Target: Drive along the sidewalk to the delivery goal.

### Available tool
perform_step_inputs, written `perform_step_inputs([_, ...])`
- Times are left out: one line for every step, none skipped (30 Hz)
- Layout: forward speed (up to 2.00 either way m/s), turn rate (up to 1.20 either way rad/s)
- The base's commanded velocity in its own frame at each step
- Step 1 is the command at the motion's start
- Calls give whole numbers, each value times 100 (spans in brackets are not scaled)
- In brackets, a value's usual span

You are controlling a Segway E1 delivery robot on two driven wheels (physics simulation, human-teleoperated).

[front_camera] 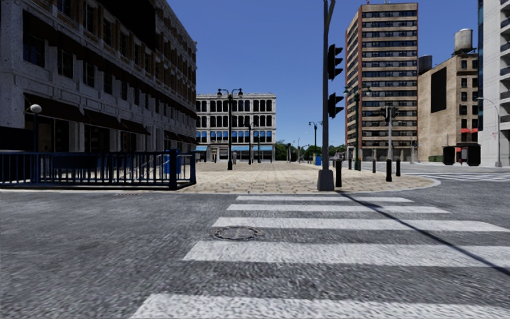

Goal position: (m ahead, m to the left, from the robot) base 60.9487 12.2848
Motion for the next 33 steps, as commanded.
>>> perform_step_inputs([200, -21])
perform_step_inputs([200, -21])
perform_step_inputs([200, -36])
perform_step_inputs([200, -42])
perform_step_inputs([200, -45])
perform_step_inputs([200, -45])
perform_step_inputs([200, -46])
perform_step_inputs([200, -46])
perform_step_inputs([200, -46])
perform_step_inputs([200, -46])
perform_step_inputs([200, -46])
perform_step_inputs([200, -46])
perform_step_inputs([200, -46])
perform_step_inputs([200, -46])
perform_step_inputs([200, -46])
perform_step_inputs([200, -46])
perform_step_inputs([200, -46])
perform_step_inputs([200, -46])
perform_step_inputs([200, -46])
perform_step_inputs([200, -36])
perform_step_inputs([200, -13])
perform_step_inputs([200, -13])
perform_step_inputs([200, 0])
perform_step_inputs([200, 0])
perform_step_inputs([200, 0])
perform_step_inputs([200, 0])
perform_step_inputs([200, 0])
perform_step_inputs([200, 0])
perform_step_inputs([200, 0])
perform_step_inputs([200, 0])
perform_step_inputs([200, 0])
perform_step_inputs([200, 0])
perform_step_inputs([200, 0])
